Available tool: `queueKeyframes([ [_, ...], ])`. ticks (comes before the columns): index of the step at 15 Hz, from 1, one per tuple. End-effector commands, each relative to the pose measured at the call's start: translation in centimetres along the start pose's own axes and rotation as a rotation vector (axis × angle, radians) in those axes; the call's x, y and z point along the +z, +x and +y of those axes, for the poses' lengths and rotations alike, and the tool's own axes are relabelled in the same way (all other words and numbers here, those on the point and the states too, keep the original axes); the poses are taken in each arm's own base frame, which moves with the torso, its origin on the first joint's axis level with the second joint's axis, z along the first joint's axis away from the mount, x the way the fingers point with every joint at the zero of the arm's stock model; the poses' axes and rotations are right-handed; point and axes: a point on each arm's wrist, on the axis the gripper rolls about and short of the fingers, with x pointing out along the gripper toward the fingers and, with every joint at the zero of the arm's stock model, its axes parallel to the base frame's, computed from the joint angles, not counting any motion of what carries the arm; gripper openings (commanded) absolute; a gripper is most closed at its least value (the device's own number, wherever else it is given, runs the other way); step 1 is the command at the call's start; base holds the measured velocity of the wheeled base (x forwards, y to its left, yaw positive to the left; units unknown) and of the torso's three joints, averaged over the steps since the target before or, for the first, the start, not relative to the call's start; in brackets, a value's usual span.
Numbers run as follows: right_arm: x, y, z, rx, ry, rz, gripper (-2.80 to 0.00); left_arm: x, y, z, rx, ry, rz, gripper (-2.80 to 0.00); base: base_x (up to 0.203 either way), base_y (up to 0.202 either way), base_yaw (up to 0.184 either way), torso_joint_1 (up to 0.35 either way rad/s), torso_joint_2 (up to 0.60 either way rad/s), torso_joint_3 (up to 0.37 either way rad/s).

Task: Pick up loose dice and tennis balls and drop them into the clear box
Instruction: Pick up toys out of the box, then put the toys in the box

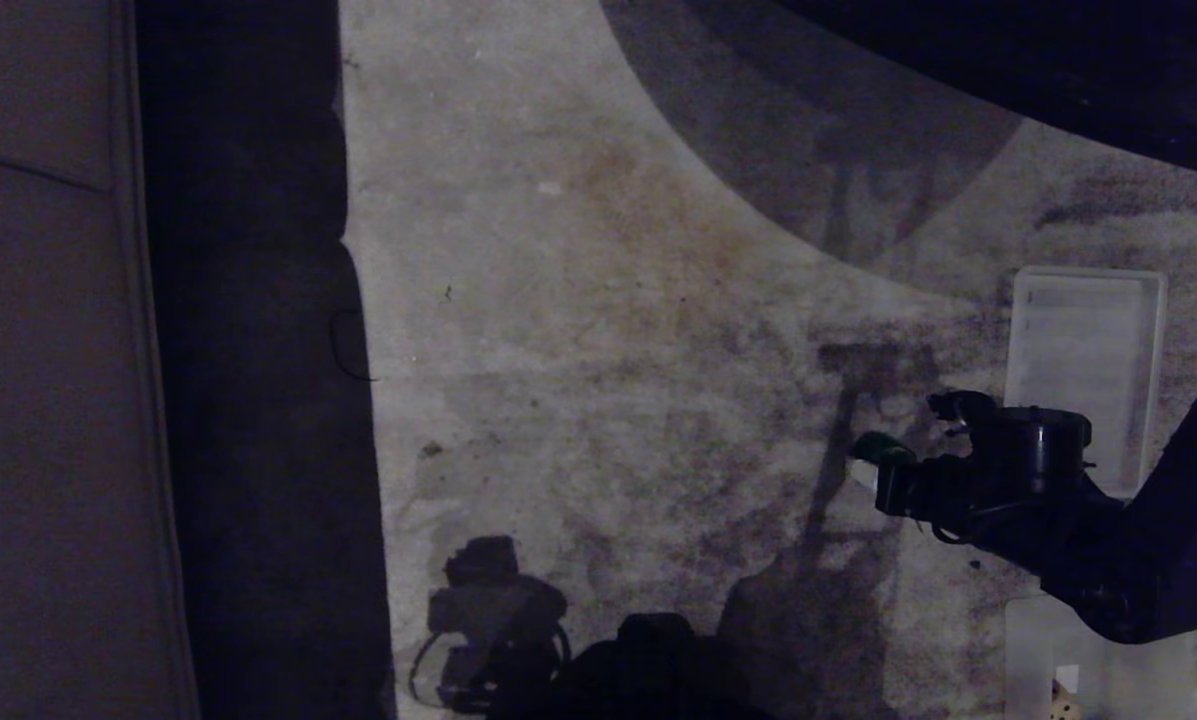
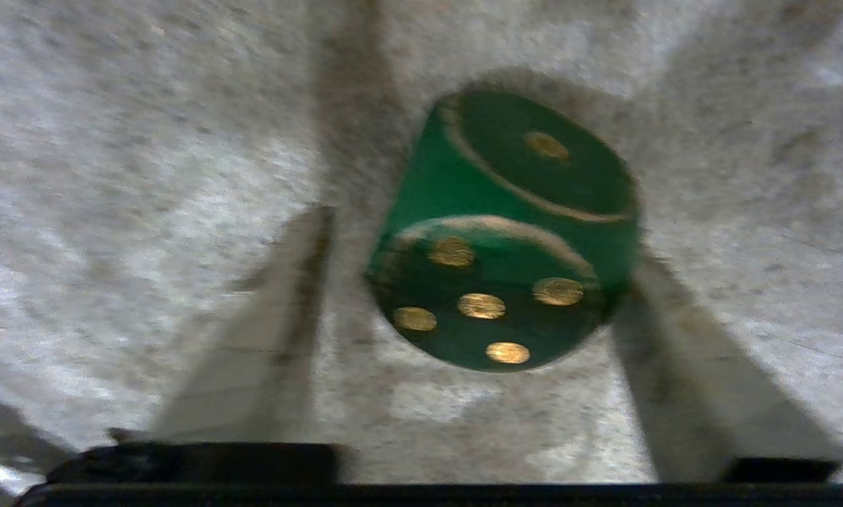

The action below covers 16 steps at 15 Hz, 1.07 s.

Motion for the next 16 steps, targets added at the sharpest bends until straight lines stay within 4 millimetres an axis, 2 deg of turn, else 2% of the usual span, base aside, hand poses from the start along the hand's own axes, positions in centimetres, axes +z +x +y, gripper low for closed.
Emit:
queueKeyframes([
  [1,0.0,0.0,0.0,-0.017,-0.001,-0.008,-2.80,0.0,0.0,0.0,0.001,0.000,0.000,-2.80,0.000,0.000,0.000,0.000,0.00,0.000],
  [4,0.1,-0.4,0.0,-0.029,-0.003,-0.012,-2.80,0.0,0.0,0.0,0.001,0.000,0.000,-2.80,0.000,0.000,0.000,0.000,0.00,0.000],
  [6,1.5,-1.8,0.2,-0.034,-0.015,-0.055,-2.80,0.0,0.0,0.0,0.001,0.000,0.000,-2.80,0.000,0.000,0.000,0.000,0.00,0.000],
  [8,2.6,-4.6,0.3,-0.047,-0.042,-0.062,-2.80,0.0,0.0,0.0,0.001,0.000,0.000,-2.80,0.000,0.000,0.000,0.000,0.00,0.000],
  [10,2.6,-7.7,0.5,-0.061,-0.058,-0.022,-2.80,0.0,0.0,0.0,0.001,0.000,0.000,-2.80,0.000,0.000,0.000,0.000,0.00,0.000],
  [12,1.8,-11.2,0.6,-0.075,-0.080,0.021,-2.80,0.0,0.0,0.0,0.001,0.000,0.000,-2.80,0.000,0.000,0.000,0.000,0.00,0.000],
  [16,0.2,-17.2,0.8,-0.153,-0.116,0.033,-2.80,0.0,0.0,0.0,0.001,0.000,0.000,-2.80,0.000,0.000,0.000,0.000,0.00,0.000],
])
